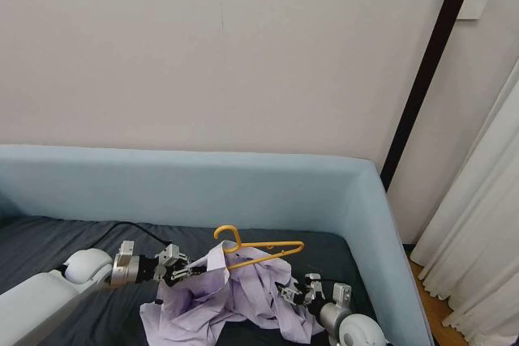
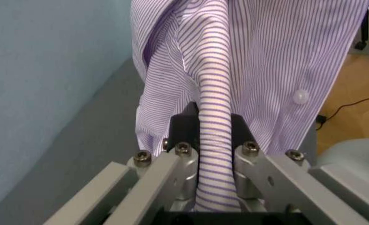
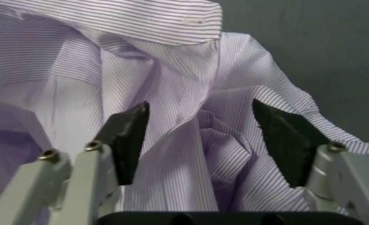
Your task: Pick up the clothes from the sofa and hang them on the clothes hanger.
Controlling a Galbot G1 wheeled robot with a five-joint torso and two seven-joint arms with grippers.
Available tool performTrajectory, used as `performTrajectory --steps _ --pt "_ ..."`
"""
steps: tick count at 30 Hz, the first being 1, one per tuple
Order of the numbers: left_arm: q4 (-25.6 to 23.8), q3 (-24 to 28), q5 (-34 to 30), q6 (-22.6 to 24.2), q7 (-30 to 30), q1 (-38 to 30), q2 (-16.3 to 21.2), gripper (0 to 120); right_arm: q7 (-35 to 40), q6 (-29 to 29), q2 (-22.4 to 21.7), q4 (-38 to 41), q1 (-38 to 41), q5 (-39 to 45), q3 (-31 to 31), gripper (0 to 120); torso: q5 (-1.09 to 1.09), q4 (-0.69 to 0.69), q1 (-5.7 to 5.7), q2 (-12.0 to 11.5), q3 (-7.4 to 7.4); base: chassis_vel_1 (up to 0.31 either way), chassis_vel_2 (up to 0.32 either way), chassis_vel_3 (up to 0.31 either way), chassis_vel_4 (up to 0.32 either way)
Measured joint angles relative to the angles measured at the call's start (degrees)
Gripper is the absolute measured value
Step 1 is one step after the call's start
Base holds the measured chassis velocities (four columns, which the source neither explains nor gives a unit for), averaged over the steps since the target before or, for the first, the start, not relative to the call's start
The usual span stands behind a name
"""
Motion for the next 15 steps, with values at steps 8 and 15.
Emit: performTrajectory --steps 8,15 --pt "0.28 0.64 -0.12 0.14 0.35 -0.78 -0.06 3 -0.39 0.45 -0.06 -0.06 -0.05 -0.28 -0.51 35 0.00 0.00 0.00 0.00 0.00 0.000 0.000 0.000 0.000" --pt "1.11 0.54 0.36 0.02 0.44 -0.58 -0.34 3 -0.49 2.82 -0.23 0.19 -0.39 -0.24 -0.82 7 -0.01 0.00 0.00 0.00 0.00 0.000 0.000 0.000 0.000"
